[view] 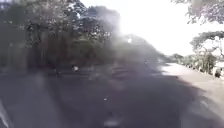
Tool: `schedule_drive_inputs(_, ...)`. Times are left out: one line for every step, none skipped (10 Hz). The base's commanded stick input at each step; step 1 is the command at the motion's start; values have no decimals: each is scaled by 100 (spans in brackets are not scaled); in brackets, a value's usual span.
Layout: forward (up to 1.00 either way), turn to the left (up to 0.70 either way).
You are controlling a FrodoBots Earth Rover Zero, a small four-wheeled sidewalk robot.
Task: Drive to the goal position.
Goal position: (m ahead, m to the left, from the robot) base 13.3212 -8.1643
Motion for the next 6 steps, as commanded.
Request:
schedule_drive_inputs(100,0)
schedule_drive_inputs(100,0)
schedule_drive_inputs(100,0)
schedule_drive_inputs(100,22)
schedule_drive_inputs(100,11)
schedule_drive_inputs(100,0)
